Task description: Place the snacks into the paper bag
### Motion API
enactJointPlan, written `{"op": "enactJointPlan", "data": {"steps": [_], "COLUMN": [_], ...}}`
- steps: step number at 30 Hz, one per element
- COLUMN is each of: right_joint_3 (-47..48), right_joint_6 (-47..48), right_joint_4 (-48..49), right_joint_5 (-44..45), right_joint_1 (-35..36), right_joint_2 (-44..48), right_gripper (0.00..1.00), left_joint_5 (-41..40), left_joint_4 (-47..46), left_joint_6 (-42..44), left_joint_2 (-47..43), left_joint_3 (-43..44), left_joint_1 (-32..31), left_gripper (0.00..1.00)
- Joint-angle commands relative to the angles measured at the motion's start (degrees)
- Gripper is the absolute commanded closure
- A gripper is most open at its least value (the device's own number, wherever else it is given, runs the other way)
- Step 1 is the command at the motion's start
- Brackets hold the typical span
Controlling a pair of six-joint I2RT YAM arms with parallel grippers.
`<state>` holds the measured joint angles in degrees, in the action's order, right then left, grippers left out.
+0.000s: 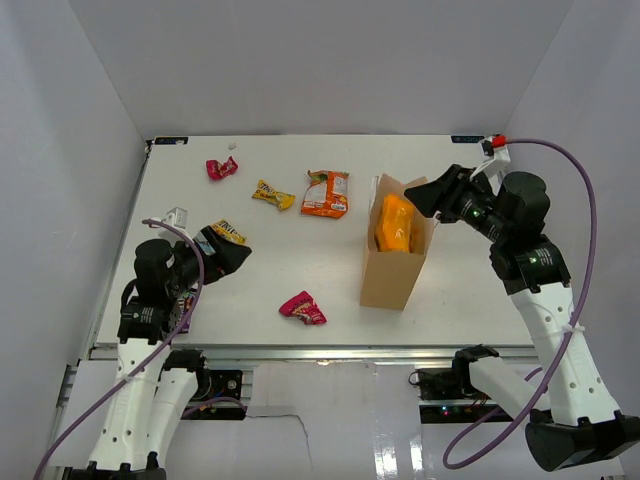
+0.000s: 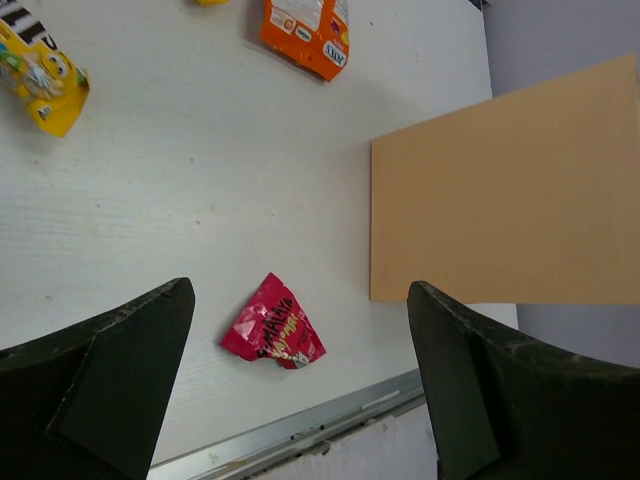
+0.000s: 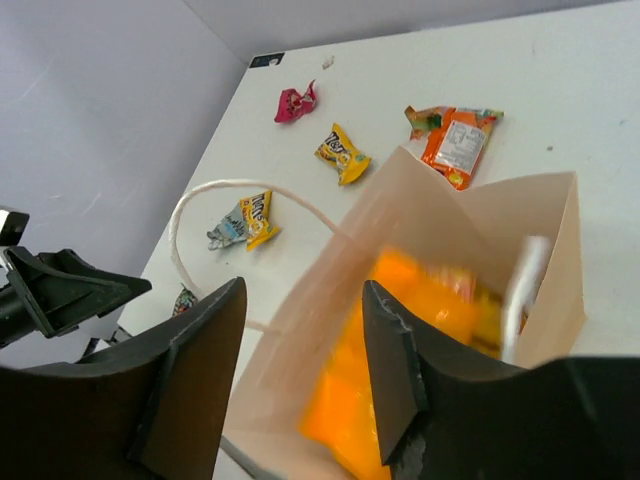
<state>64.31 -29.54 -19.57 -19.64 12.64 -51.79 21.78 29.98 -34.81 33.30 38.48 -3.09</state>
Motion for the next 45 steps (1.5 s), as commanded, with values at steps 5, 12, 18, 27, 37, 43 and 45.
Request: {"op": "enactJointPlan", "data": {"steps": [5, 12, 18, 27, 37, 43, 45], "right_joint_3": [3.18, 9.50, 12.60, -0.50, -4.99, -5.69, -5.78], "right_joint_6": [5.36, 22.32, 40.25, 47.21, 47.21, 46.85, 46.50], "right_joint_4": [9.11, 16.33, 2.98, -0.47, -0.73, -0.55, -0.47], "right_joint_5": [-2.49, -24.23, -9.30, 2.15, -4.52, -6.11, -6.72], "right_joint_1": [0.98, 0.89, 0.10, -4.99, -9.13, -10.27, -10.53], "right_joint_2": [0.02, -1.82, -3.06, 2.83, 4.86, 5.73, 5.91], "right_gripper": [0.36, 0.23, 0.18, 0.12, 0.04, 0.04, 0.04], "left_joint_5": [13.18, 7.88, -11.47, -19.84, -22.57, -22.22, -22.83], "left_joint_4": [-0.18, -0.18, 5.34, 8.54, 1.32, 0.43, 0.17], "left_joint_6": [-2.99, -6.32, -16.14, -32.16, -31.20, -31.72, -31.81], "left_joint_2": [3.35, 9.14, 24.69, 37.26, 50.88, 52.31, 51.43], "left_joint_3": [-1.74, -3.15, 0.45, 4.32, 9.68, 9.16, 8.81], "left_joint_1": [0.02, -11.55, -34.68, -42.26, -41.47, -41.38, -41.47], "left_gripper": [0.02, 0.05, 0.05, 0.06, 0.19, 0.53, 0.63]}}
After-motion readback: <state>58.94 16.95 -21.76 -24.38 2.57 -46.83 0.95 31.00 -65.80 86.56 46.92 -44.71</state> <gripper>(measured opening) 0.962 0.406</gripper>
